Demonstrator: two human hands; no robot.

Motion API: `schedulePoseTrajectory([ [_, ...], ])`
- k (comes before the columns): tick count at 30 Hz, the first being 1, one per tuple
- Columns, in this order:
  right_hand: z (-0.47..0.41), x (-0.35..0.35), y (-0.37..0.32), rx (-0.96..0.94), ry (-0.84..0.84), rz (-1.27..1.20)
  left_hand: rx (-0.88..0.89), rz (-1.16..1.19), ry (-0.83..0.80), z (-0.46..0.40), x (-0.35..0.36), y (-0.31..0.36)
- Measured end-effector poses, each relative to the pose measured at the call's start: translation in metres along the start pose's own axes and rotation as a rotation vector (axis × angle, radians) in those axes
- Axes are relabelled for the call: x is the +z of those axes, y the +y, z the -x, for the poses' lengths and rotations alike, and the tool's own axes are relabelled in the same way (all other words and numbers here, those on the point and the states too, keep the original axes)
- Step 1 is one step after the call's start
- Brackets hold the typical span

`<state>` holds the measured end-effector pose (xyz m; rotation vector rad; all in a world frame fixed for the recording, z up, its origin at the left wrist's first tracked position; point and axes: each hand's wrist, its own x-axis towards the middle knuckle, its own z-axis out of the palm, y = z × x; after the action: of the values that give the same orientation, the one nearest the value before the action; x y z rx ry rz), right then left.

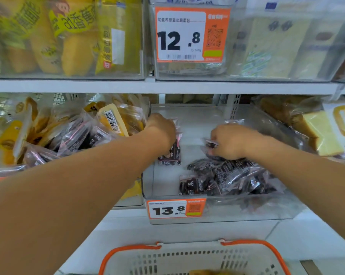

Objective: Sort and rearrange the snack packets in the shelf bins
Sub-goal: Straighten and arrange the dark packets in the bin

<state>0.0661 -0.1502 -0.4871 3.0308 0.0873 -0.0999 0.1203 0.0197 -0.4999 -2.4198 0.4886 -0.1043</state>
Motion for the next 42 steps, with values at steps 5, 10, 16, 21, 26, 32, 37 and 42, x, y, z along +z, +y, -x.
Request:
schedulePoseTrajectory([
  [5,0.0,0.016,0.009,0.0,0.16,-0.18,-0.044,0.179,0.038,0.013,-0.001,-0.002],
  [10,0.003,0.01,0.001,0.031,0.033,-0.03,0.135,0.553,0.234,0.053,-0.009,0.005],
  [16,-0.001,0.0,0.017,-0.061,0.283,-0.166,0.072,0.547,0.278,0.072,0.006,0.012],
  [21,0.022,-0.02,0.017,-0.309,0.399,-0.231,0.022,0.842,0.351,0.074,0.007,-0.006],
  [26,0.034,-0.017,0.005,-0.418,0.342,-0.669,0.086,0.83,0.475,0.079,0.012,-0.002],
  [32,0.002,0.008,-0.026,-0.226,0.316,-0.953,-0.015,0.602,0.385,0.073,0.002,-0.01],
  [37,-0.012,0.02,-0.042,-0.15,0.385,-0.994,-0.042,0.502,0.336,0.051,-0.008,-0.025],
  [42,-0.014,0.032,-0.041,-0.219,0.463,-0.832,0.034,0.534,0.29,0.047,-0.003,-0.023],
])
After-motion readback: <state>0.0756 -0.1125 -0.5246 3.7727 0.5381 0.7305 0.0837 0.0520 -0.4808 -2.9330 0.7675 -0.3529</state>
